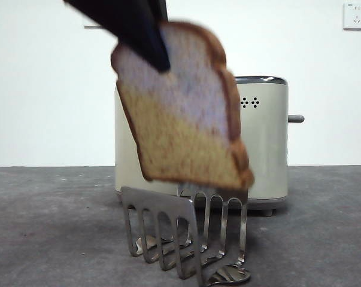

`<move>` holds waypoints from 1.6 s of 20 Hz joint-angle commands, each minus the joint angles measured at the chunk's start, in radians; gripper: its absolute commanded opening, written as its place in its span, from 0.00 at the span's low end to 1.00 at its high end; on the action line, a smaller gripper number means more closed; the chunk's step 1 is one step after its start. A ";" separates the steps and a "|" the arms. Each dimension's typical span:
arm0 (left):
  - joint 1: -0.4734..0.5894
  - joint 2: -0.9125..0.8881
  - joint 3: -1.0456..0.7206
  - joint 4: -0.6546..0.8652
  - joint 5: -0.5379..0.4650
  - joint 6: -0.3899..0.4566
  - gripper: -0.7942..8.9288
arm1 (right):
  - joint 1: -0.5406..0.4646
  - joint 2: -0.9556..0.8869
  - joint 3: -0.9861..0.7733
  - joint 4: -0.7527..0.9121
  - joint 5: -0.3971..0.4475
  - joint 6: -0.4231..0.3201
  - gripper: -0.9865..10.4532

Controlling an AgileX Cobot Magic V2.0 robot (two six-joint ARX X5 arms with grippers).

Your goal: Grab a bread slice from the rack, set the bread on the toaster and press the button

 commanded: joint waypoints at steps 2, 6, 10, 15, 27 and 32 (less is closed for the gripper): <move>-0.004 -0.003 0.128 -0.075 0.003 0.013 0.07 | 0.001 0.022 0.005 -0.004 -0.002 -0.008 0.08; -0.003 0.011 0.316 -0.154 -0.133 -0.037 0.07 | 0.001 0.022 0.005 -0.010 -0.001 -0.009 0.08; 0.054 0.111 0.560 -0.308 -0.164 -0.185 0.07 | 0.001 0.022 0.005 -0.010 -0.001 -0.008 0.08; 0.158 0.272 0.816 -0.341 -0.007 -0.312 0.07 | 0.001 0.022 0.005 -0.013 -0.002 -0.008 0.08; 0.234 0.428 0.882 -0.333 -0.014 -0.172 0.07 | 0.001 0.022 0.005 -0.055 -0.001 -0.004 0.08; 0.238 0.446 0.882 -0.335 -0.014 -0.153 0.07 | 0.001 0.022 0.005 -0.066 -0.001 -0.005 0.08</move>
